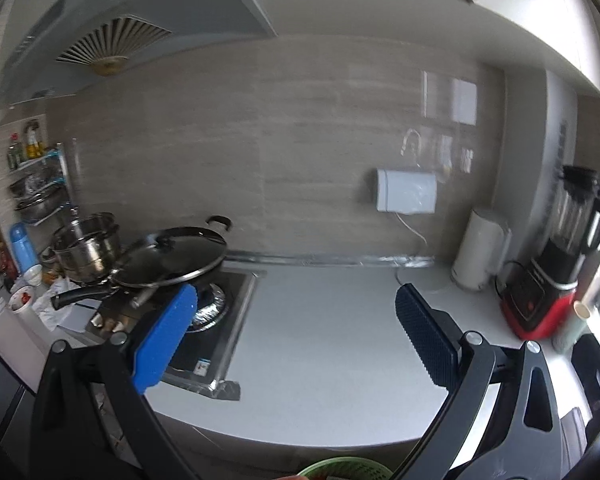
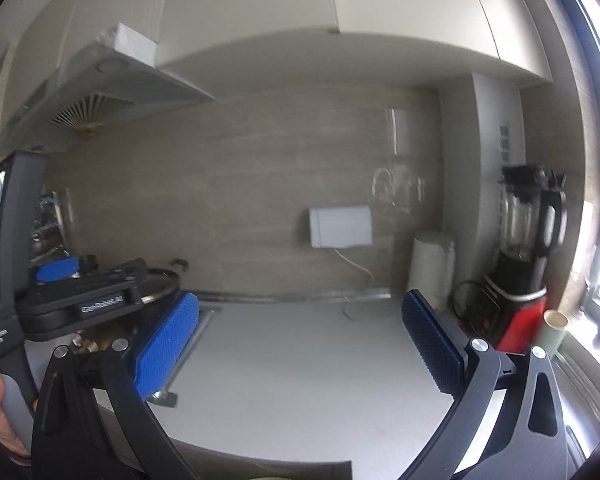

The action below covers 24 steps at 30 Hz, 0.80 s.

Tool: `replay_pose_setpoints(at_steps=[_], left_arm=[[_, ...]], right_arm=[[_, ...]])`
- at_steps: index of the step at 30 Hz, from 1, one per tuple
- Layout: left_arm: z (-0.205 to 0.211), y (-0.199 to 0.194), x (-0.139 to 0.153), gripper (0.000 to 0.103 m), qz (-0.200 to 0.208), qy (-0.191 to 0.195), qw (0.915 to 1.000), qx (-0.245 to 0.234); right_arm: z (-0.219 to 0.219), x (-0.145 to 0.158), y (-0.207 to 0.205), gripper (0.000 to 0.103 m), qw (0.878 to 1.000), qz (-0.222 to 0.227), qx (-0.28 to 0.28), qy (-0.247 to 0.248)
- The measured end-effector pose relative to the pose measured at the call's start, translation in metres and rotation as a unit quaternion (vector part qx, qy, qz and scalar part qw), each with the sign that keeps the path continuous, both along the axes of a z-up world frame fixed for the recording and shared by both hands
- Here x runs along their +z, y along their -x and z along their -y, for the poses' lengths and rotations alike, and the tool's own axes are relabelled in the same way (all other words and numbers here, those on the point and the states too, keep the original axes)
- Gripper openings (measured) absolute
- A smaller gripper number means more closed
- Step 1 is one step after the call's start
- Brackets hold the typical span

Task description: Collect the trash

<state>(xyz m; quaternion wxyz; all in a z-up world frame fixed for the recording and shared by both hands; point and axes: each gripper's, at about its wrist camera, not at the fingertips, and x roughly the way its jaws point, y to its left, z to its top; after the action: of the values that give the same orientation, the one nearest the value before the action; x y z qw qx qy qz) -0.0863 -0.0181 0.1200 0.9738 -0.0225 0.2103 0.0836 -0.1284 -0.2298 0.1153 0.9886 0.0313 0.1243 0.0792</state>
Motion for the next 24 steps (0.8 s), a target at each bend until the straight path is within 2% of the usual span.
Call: replay_pose_setpoints(at_steps=[9,24], left_arm=[[-0.007,0.012,0.007,0.095,0.010,-0.005,0.9998,0.017],[-0.013,0.006,0.002,0.095,0.002,-0.006,0.9997,0.024]], right_arm=[[-0.015,0.010,0.012,0.101,1.000,0.019,0.019,-0.002],[-0.018,0.008,0.009,0.101,1.000,0.015,0.014,0.002]])
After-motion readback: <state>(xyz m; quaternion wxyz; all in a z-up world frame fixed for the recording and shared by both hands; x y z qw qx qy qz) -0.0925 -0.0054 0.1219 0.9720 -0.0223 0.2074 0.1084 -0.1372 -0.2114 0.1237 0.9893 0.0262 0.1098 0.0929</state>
